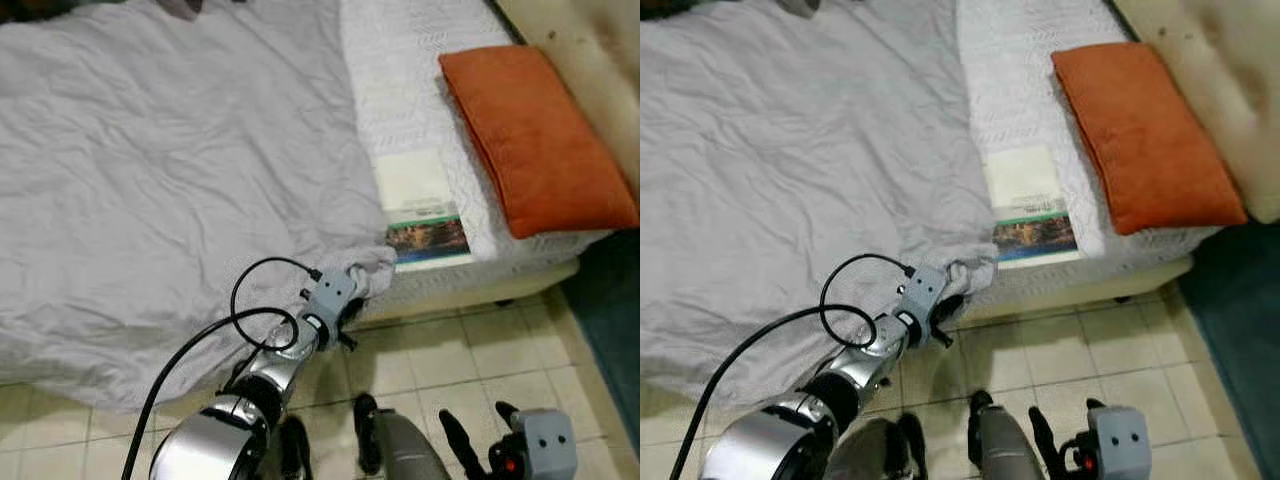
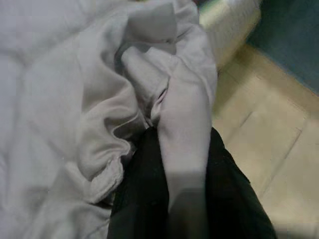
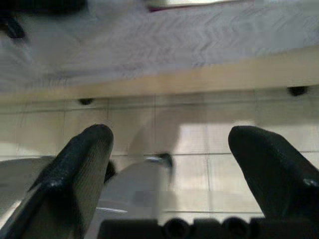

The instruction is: Clean up the room

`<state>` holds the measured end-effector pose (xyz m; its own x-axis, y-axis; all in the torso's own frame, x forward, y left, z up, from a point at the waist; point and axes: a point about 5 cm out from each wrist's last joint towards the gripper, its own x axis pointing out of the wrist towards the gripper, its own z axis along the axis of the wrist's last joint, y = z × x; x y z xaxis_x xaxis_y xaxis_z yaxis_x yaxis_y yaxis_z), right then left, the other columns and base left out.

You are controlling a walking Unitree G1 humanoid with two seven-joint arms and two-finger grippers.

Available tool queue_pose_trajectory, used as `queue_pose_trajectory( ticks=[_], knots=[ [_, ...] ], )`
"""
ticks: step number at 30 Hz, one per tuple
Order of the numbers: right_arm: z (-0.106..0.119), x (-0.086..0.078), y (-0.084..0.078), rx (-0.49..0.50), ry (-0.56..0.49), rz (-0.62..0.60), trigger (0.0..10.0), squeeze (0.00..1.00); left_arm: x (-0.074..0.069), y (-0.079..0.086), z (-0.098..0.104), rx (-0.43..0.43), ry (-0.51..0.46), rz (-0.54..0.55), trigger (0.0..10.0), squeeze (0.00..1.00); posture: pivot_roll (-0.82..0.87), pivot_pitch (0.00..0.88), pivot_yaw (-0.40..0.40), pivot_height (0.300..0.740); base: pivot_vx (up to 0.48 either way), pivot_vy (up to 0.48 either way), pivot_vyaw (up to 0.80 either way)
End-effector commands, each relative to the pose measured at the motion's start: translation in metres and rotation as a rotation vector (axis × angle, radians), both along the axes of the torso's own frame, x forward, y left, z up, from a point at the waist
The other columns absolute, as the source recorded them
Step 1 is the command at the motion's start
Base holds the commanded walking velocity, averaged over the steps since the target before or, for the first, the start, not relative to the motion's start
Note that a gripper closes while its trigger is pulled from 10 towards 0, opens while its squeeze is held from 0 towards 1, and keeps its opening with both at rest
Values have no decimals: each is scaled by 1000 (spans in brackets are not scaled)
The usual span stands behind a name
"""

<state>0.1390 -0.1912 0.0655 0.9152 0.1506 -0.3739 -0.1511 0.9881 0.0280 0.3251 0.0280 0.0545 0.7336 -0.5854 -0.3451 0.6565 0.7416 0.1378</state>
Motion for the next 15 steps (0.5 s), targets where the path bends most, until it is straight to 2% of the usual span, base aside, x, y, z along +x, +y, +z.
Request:
queue_pose_trajectory(
  ticks=[1,2,3,4,5,8,9,12,15],
  knots=[
    [-1,-5,-1,-11,16,-1,10000,0,-27,-24,-23,32,96,-77,10000,0,-355,362,60,740,0,0,0],
    [-1,-5,0,-11,17,-1,10000,0,-30,-25,-26,50,100,-82,10000,0,-355,362,60,740,0,0,0],
    [-1,-5,0,-10,19,2,10000,0,-42,-27,-40,148,125,-117,10000,0,-357,367,60,740,0,0,0],
    [-2,-5,1,-9,21,4,10000,0,-49,-27,-47,201,136,-135,10000,0,-358,367,61,740,0,0,0],
    [-2,-5,1,-9,21,4,10000,0,-49,-27,-47,201,136,-135,10000,0,-358,367,61,740,0,0,0],
    [-1,-6,2,-6,24,8,10000,0,-64,-26,-62,272,178,-171,10000,0,-362,373,66,740,0,0,0],
    [-1,-6,2,-6,24,8,10000,0,-64,-26,-62,272,178,-171,10000,0,-362,373,66,740,0,0,0],
    [-2,-9,3,-5,32,9,10000,0,-83,-35,-73,295,225,-234,10000,0,-361,379,68,740,0,0,0],
    [-3,-10,4,-4,36,12,10000,0,-91,-40,-77,303,242,-258,10000,0,-363,379,70,740,0,0,0]
  ],
)
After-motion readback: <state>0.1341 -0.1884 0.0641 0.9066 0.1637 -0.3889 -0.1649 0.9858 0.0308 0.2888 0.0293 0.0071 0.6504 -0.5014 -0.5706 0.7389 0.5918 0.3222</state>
